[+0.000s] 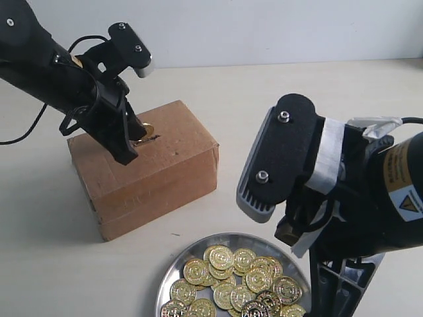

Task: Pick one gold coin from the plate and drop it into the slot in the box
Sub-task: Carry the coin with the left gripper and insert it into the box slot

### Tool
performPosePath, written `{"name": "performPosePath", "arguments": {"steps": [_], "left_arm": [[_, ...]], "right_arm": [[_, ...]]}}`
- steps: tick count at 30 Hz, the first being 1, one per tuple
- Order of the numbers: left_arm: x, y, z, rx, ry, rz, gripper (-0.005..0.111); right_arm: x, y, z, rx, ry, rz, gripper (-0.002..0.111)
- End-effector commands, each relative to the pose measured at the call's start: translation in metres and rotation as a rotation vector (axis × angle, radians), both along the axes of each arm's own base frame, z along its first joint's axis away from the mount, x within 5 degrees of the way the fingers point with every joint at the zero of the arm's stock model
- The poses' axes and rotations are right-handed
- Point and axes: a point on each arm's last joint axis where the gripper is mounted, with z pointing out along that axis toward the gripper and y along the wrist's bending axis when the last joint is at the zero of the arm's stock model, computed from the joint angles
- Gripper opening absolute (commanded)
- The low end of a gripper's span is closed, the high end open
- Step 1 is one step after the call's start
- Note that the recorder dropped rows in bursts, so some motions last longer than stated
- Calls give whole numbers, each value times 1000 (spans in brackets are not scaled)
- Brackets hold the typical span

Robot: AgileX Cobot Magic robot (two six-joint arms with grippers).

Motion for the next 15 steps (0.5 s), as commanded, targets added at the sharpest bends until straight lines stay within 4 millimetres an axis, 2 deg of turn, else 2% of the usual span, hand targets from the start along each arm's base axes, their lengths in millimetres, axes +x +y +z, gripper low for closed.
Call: {"name": "performPosePath", "arguments": {"steps": [1, 13, 15], "left_arm": [[3, -3, -4, -1, 1, -1, 0], [4, -3, -11, 16, 9, -11, 0], [4, -3, -11, 16, 9, -11, 5]], "right_arm": [[2, 0, 5, 15, -24, 1, 0], [2, 0, 5, 15, -24, 1, 0], [2, 0, 5, 15, -24, 1, 0]]}}
